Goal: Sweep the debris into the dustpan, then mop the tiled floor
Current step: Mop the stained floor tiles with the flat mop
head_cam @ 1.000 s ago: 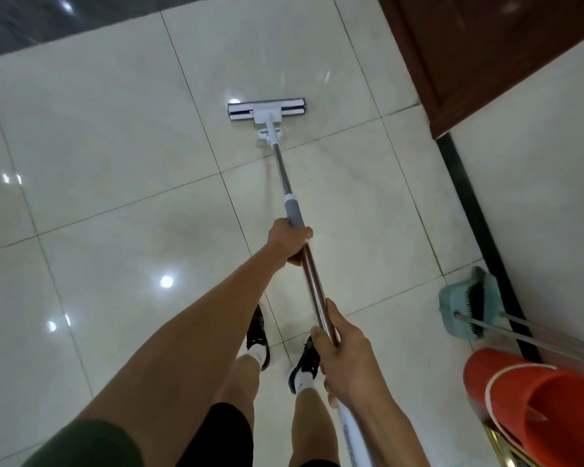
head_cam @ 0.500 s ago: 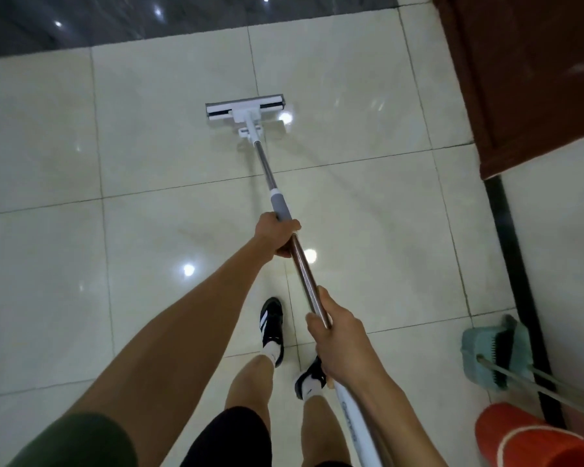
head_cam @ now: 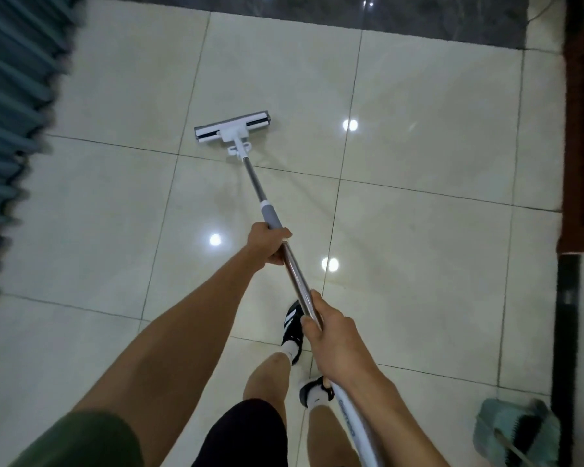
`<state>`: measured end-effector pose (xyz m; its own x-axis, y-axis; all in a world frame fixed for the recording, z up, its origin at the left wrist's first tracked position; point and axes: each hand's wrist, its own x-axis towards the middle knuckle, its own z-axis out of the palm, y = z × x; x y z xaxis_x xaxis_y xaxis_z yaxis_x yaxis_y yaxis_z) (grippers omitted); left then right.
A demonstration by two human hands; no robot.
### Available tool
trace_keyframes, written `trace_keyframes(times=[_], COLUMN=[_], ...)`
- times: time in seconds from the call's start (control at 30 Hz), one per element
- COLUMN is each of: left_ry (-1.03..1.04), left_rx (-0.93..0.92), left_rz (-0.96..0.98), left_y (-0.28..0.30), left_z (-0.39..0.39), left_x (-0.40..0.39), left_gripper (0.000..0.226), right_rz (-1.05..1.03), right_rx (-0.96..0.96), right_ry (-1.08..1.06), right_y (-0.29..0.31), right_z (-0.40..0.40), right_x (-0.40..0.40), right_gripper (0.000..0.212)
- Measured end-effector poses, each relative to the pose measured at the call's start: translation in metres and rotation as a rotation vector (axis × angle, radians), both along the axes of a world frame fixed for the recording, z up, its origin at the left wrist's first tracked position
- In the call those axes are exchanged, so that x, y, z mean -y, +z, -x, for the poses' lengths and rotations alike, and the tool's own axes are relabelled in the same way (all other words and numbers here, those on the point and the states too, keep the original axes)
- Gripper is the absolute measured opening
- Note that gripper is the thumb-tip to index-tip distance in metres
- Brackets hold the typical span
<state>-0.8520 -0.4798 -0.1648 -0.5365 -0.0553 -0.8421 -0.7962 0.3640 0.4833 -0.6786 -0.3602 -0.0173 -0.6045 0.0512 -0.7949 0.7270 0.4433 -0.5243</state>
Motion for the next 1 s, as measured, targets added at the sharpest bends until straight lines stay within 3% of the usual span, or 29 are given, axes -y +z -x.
trace_keyframes(times=[0.3, 0.6, 1.0], left_ry=[0.140, 0.018, -0.227], left_rx=[0.067, 0.107, 0.080], left_rz=[-0.039, 0.020, 0.174], left_y=[-0.007, -0.006, 0.004], left_z=[0.001, -0.026, -0.169], left_x=[0.038, 0.024, -0.047], left_gripper=[0.033, 0.036, 0.035], right_rz=[-0.077, -0.156, -0.182], right_rx=[0.016, 0.087, 0.032], right_ry=[0.152, 0.201, 0.216], right_y=[-0.002, -0.011, -0.016], right_z=[0.014, -0.013, -0.169], right_x=[0.029, 0.025, -0.044], right_gripper=[0.053, 0.054, 0.050])
